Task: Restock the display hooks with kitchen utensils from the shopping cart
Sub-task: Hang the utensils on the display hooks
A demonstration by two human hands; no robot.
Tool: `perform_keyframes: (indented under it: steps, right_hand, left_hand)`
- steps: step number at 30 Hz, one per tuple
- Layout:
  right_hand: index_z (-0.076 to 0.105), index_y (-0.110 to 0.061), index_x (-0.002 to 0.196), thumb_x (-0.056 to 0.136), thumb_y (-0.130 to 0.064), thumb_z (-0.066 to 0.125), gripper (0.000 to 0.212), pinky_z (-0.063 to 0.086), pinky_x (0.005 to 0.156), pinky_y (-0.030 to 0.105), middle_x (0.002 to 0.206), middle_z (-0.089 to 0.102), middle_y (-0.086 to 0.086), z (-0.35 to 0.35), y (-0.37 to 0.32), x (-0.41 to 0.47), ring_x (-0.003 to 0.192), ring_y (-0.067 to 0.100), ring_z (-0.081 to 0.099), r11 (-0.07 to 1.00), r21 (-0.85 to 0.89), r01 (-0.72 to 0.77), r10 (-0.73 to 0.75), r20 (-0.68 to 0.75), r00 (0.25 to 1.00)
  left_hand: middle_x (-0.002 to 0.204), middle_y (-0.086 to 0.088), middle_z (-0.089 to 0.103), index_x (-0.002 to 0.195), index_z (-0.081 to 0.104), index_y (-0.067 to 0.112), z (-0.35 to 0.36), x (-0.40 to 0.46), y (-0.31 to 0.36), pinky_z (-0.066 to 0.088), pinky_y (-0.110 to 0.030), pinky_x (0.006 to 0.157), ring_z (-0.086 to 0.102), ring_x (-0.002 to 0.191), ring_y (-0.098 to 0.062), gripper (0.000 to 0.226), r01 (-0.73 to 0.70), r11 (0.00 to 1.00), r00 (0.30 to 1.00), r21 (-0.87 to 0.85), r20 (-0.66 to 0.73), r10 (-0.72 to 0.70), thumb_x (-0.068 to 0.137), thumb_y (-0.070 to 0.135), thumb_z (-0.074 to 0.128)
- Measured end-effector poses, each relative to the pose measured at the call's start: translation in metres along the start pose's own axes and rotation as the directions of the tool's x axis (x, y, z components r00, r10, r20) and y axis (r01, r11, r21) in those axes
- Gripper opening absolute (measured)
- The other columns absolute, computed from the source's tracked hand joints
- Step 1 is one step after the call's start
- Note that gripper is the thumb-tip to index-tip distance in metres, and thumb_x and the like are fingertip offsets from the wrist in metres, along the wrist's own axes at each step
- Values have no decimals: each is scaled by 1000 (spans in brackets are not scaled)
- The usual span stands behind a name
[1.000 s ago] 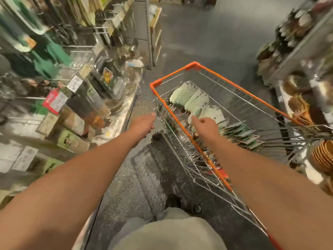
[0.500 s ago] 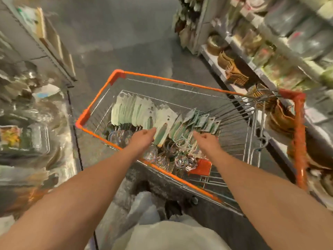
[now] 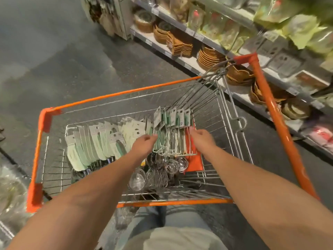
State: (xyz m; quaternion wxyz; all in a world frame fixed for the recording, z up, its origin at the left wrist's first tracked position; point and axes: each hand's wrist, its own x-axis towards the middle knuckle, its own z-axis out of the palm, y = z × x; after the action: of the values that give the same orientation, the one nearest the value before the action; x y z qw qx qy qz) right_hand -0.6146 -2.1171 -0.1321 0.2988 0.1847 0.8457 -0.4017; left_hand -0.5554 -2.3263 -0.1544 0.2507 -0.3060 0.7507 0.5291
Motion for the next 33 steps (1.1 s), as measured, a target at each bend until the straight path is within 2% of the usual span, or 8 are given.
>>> perform_keyframes:
  steps: [3,6,9,12,16,20,26,33]
  right_hand:
    - [54,-11,135,107,-53,41,52,47,93,37,140,58,13,-5,5,20,121,31,59,996,64,-67,66,16,998]
    - [53,-6,142,108,-56,33,64,43,109,48,145,56,18,-7,11,40,133,37,54,987,99,-127,120,75,990]
    - [48,-17,150,105,-65,26,69,38,116,53,152,50,13,-6,16,56,140,34,48,973,155,-172,149,152,977]
    - [42,-19,154,100,-74,22,80,41,115,57,151,53,12,-2,20,70,136,32,52,952,194,-238,192,228,955]
    - [38,-16,157,98,-74,24,83,41,116,54,152,52,10,4,19,80,135,31,53,892,286,-350,251,331,910]
    - [32,-19,159,101,-71,24,79,41,116,52,157,46,9,14,19,88,136,30,51,875,312,-371,252,362,897]
    - [47,-19,146,108,-58,25,59,38,107,41,148,51,6,18,27,89,131,24,50,961,226,-159,149,61,987]
    - [27,-24,162,94,-82,19,90,27,123,58,165,34,11,26,30,97,149,37,35,855,324,-406,297,335,894]
  left_hand:
    - [147,-13,56,150,45,9,21,24,14,39,-42,112,54,118,-21,61,-17,999,999,45,48,15,106,51,47]
    - [158,-16,44,160,26,9,38,44,23,37,-47,117,49,138,-33,76,50,998,996,39,73,-52,103,52,53]
    - [162,-22,36,163,15,9,54,63,31,36,-51,117,44,144,-40,95,126,992,991,-16,53,-125,95,50,67]
    - [143,-23,53,162,17,8,66,76,36,50,-46,106,58,126,-36,100,212,972,977,-105,32,-209,90,41,78]
    - [115,-15,70,140,52,3,75,94,29,57,-44,96,70,100,-29,81,303,938,953,-166,65,-297,77,41,87]
    - [114,-16,71,123,58,5,85,101,26,53,-55,104,69,108,-36,75,372,900,928,-228,108,-356,66,39,92]
    - [104,-13,76,115,65,10,97,109,19,60,-49,94,73,91,-28,54,356,873,934,-333,87,-348,69,19,93]
    - [97,-19,73,120,58,15,103,103,18,64,-42,70,68,71,-23,32,303,881,953,-363,127,-275,94,-1,68]
